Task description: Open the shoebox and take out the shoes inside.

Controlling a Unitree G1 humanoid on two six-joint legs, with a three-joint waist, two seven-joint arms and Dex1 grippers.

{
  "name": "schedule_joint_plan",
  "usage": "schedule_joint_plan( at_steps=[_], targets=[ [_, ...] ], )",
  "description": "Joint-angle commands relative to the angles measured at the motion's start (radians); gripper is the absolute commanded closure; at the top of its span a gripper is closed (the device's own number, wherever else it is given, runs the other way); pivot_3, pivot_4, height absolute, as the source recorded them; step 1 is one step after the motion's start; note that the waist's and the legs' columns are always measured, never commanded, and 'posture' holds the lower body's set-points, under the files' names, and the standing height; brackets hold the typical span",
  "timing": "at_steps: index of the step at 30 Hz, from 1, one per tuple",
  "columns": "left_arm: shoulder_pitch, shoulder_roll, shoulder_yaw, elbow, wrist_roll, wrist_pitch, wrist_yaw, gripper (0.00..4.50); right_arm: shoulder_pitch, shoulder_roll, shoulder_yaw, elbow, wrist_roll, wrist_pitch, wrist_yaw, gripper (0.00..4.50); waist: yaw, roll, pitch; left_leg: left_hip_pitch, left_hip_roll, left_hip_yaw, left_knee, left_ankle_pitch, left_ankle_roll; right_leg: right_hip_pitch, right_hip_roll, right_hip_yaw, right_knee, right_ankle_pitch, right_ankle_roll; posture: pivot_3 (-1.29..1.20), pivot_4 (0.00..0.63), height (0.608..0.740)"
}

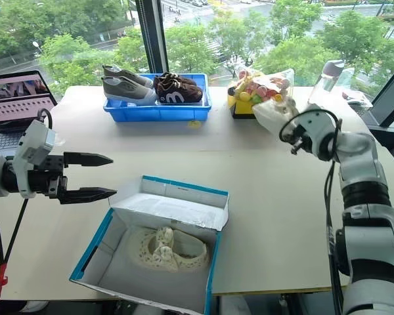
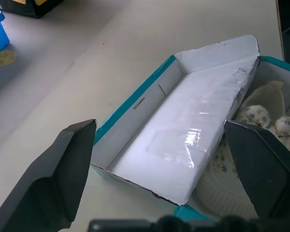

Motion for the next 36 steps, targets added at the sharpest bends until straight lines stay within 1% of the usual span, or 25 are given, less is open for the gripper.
schedule_joint_plan(
  at_steps=[1,4,5,6,7,8,9,11,13,14,15,16,19,21,24,25,27,29,32,34,35,36],
  targets=[
    [-0.030,0.000,-0.002,0.007,0.009,-0.026,-0.014,0.00,0.076,-0.059,0.032,-0.107,-0.083,-0.059,-0.057,3.80,-0.013,0.001,0.000,0.001,0.000,0.001,0.000,0.000,0.000,0.000,0.000,0.001,0.000,0.000,0.000,0.00,0.150,0.740],
    [-0.039,-0.003,-0.011,0.012,0.011,-0.028,-0.019,0.00,0.135,-0.093,0.084,-0.109,-0.177,-0.109,-0.122,3.80,-0.021,0.001,0.001,0.004,0.000,0.003,0.000,0.000,0.000,0.000,0.001,0.006,0.000,0.000,0.000,0.00,0.150,0.740],
    [-0.040,-0.003,-0.011,0.011,0.011,-0.029,-0.019,0.00,0.152,-0.094,0.091,-0.114,-0.185,-0.115,-0.129,3.80,-0.018,0.001,0.001,0.006,0.000,0.003,0.000,0.000,0.000,0.002,0.002,0.007,0.000,0.000,0.001,0.00,0.150,0.740],
    [-0.039,-0.003,-0.012,0.010,0.011,-0.029,-0.020,0.00,0.166,-0.092,0.095,-0.125,-0.183,-0.118,-0.123,3.30,-0.017,0.001,0.001,0.010,0.000,0.003,0.000,0.000,0.000,0.007,0.002,0.006,-0.001,-0.001,0.001,0.00,0.150,0.740],
    [-0.039,-0.002,-0.012,0.010,0.010,-0.029,-0.020,0.00,0.185,-0.079,0.084,-0.159,-0.140,-0.090,-0.072,2.80,-0.016,0.001,0.001,0.013,0.000,0.003,-0.001,0.000,0.001,0.009,0.002,0.006,-0.002,-0.001,0.001,0.00,0.150,0.740],
    [-0.039,-0.002,-0.013,0.009,0.009,-0.029,-0.021,0.00,0.195,-0.071,0.078,-0.183,-0.112,-0.074,-0.037,2.56,-0.015,0.001,0.001,0.013,0.000,0.003,-0.001,0.000,0.001,0.011,0.002,0.006,-0.004,-0.001,0.002,0.00,0.150,0.740],
    [-0.038,-0.002,-0.012,0.008,0.009,-0.029,-0.021,0.00,0.203,-0.067,0.073,-0.201,-0.096,-0.062,-0.015,2.23,-0.014,0.001,0.000,0.013,0.001,0.003,-0.001,0.000,0.001,0.012,0.002,0.006,-0.006,-0.001,0.002,0.00,0.150,0.740],
    [-0.039,-0.003,-0.014,0.008,0.009,-0.028,-0.021,0.00,0.205,-0.070,0.071,-0.217,-0.083,-0.034,0.025,1.43,-0.014,0.001,0.001,0.013,0.001,0.003,0.000,-0.001,0.001,0.012,0.002,0.006,-0.007,-0.001,0.002,0.00,0.150,0.740],
    [-0.043,-0.006,-0.020,0.010,0.011,-0.030,-0.022,0.00,0.217,-0.091,0.071,-0.248,-0.067,0.004,0.091,0.90,-0.016,0.001,0.001,0.012,0.000,0.004,0.000,-0.001,0.001,0.011,0.002,0.007,-0.007,-0.001,0.002,0.00,0.150,0.740],
    [-0.044,-0.007,-0.024,0.012,0.012,-0.031,-0.022,0.00,0.226,-0.105,0.070,-0.272,-0.060,0.017,0.122,0.46,-0.015,0.001,0.001,0.012,0.001,0.004,0.000,-0.001,0.002,0.011,0.002,0.008,-0.007,-0.001,0.002,0.00,0.150,0.740],
    [-0.046,-0.008,-0.026,0.013,0.013,-0.032,-0.023,0.00,0.233,-0.114,0.068,-0.290,-0.056,0.027,0.143,0.17,-0.014,0.001,0.001,0.012,0.001,0.004,-0.001,-0.001,0.002,0.011,0.002,0.007,-0.007,-0.001,0.002,0.00,0.150,0.740],
    [-0.048,-0.010,-0.029,0.015,0.014,-0.034,-0.023,0.00,0.245,-0.122,0.056,-0.330,-0.032,0.058,0.176,0.08,-0.013,0.001,0.001,0.012,0.001,0.004,-0.001,-0.001,0.002,0.011,0.002,0.007,-0.007,-0.001,0.002,0.00,0.150,0.740],
    [-0.057,-0.013,-0.038,0.022,0.017,-0.037,-0.025,0.00,0.293,-0.163,0.005,-0.504,0.089,0.231,0.308,0.08,-0.008,0.001,0.001,0.011,0.001,0.004,-0.001,-0.002,0.003,0.010,0.002,0.007,-0.007,-0.001,0.002,0.00,0.150,0.740],
    [-0.062,-0.015,-0.042,0.027,0.019,-0.039,-0.028,0.00,0.301,-0.172,-0.049,-0.611,0.192,0.361,0.367,0.08,-0.007,0.001,0.001,0.011,0.001,0.004,0.000,-0.002,0.003,0.010,0.002,0.007,-0.007,-0.001,0.002,0.00,0.150,0.740],
    [-0.066,-0.016,-0.044,0.032,0.024,-0.040,-0.035,0.00,0.278,-0.202,-0.122,-0.795,0.362,0.560,0.450,0.08,-0.007,0.002,0.001,0.012,0.001,0.004,0.000,-0.002,0.003,0.010,0.002,0.008,-0.006,-0.001,0.002,0.00,0.150,0.740],
    [-0.068,-0.017,-0.045,0.035,0.026,-0.040,-0.037,0.00,0.244,-0.196,-0.131,-0.861,0.424,0.625,0.467,0.08,-0.006,0.002,0.001,0.012,0.001,0.004,0.000,-0.002,0.003,0.010,0.002,0.008,-0.006,-0.001,0.002,0.00,0.150,0.740],
    [-0.072,-0.020,-0.051,0.041,0.031,-0.042,-0.039,0.00,0.184,-0.175,-0.111,-0.987,0.540,0.734,0.501,0.08,-0.009,0.002,0.001,0.012,0.002,0.004,0.000,-0.002,0.003,0.010,0.003,0.008,-0.006,-0.001,0.002,0.00,0.150,0.740],
    [-0.076,-0.025,-0.055,0.044,0.035,-0.042,-0.040,0.00,0.148,-0.157,-0.075,-1.081,0.624,0.813,0.526,0.08,-0.008,0.002,0.001,0.012,0.002,0.004,0.000,-0.002,0.003,0.010,0.004,0.008,-0.006,-0.001,0.002,0.00,0.150,0.740],
    [-0.075,-0.033,-0.056,0.038,0.036,-0.038,-0.037,0.00,0.115,-0.126,0.010,-1.185,0.689,0.866,0.558,0.08,0.004,0.002,0.001,0.011,0.004,0.002,0.000,-0.002,0.003,0.010,0.005,0.006,-0.008,-0.001,0.002,0.00,0.150,0.740],
    [-0.066,-0.037,-0.051,0.033,0.037,-0.037,-0.035,0.00,0.111,-0.102,0.089,-1.234,0.670,0.838,0.569,0.08,0.010,0.002,0.001,0.010,0.004,0.003,0.000,-0.002,0.003,0.010,0.005,0.006,-0.008,-0.001,0.002,0.00,0.150,0.740],
    [-0.062,-0.039,-0.050,0.031,0.038,-0.037,-0.035,0.00,0.109,-0.083,0.134,-1.238,0.617,0.780,0.554,0.08,0.012,0.002,0.001,0.009,0.003,0.003,0.000,-0.002,0.003,0.009,0.004,0.006,-0.008,-0.001,0.002,0.00,0.150,0.740],
    [-0.059,-0.040,-0.049,0.030,0.039,-0.037,-0.034,0.00,0.107,-0.054,0.179,-1.218,0.530,0.670,0.521,0.08,0.014,0.002,0.001,0.009,0.003,0.003,0.001,-0.002,0.003,0.009,0.004,0.006,-0.008,-0.001,0.002,0.00,0.150,0.740]
  ],
)
